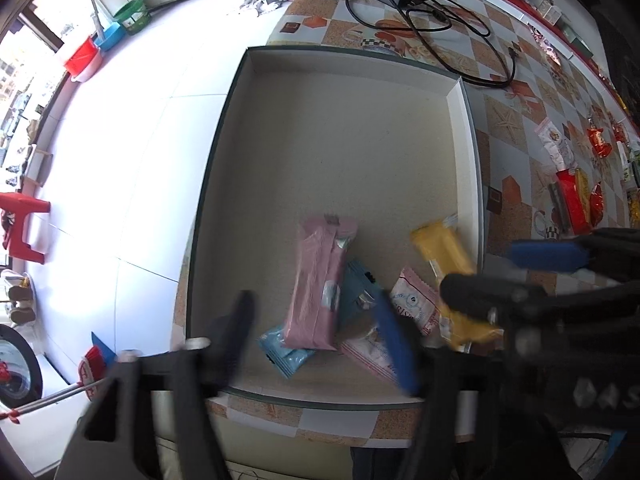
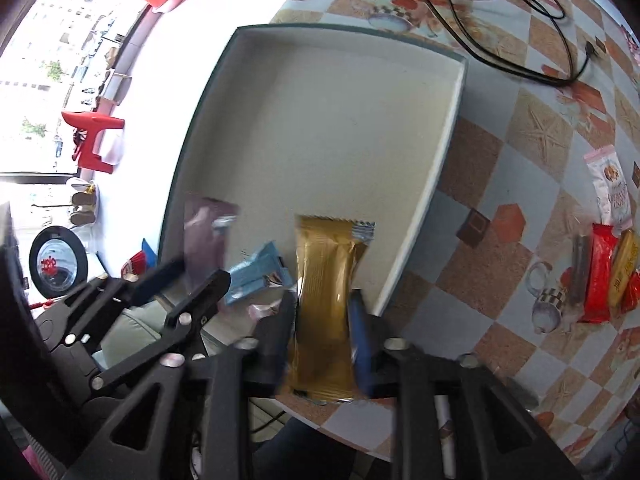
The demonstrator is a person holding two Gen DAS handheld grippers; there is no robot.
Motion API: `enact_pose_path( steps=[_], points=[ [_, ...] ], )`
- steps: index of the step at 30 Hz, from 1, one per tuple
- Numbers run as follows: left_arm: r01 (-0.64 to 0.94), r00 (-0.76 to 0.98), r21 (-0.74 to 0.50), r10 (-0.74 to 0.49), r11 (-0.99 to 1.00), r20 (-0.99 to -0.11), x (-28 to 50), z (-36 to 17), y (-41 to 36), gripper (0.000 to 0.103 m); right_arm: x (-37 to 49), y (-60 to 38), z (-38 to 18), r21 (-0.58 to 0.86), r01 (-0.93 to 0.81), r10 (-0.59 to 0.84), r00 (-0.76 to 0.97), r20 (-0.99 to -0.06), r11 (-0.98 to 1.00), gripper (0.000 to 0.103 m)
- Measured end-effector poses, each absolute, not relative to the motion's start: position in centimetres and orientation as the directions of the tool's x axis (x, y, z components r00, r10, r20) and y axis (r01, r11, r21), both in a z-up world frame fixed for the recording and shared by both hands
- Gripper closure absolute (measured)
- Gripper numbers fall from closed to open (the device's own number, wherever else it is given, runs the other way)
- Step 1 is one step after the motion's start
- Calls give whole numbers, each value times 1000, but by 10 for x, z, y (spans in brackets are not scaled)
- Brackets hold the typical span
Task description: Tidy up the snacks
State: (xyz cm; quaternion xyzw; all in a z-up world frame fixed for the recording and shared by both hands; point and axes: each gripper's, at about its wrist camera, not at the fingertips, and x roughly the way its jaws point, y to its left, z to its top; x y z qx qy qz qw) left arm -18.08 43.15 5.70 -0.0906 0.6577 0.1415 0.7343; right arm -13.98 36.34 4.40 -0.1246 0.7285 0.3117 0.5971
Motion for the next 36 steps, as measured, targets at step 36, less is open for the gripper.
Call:
enact_pose_path(
  steps=[36],
  points=[
    [-50,53,47,50,998,-997,-141,55,298,21,-139,97,-28,98,-42,82,-278,-957,994,11]
  ],
)
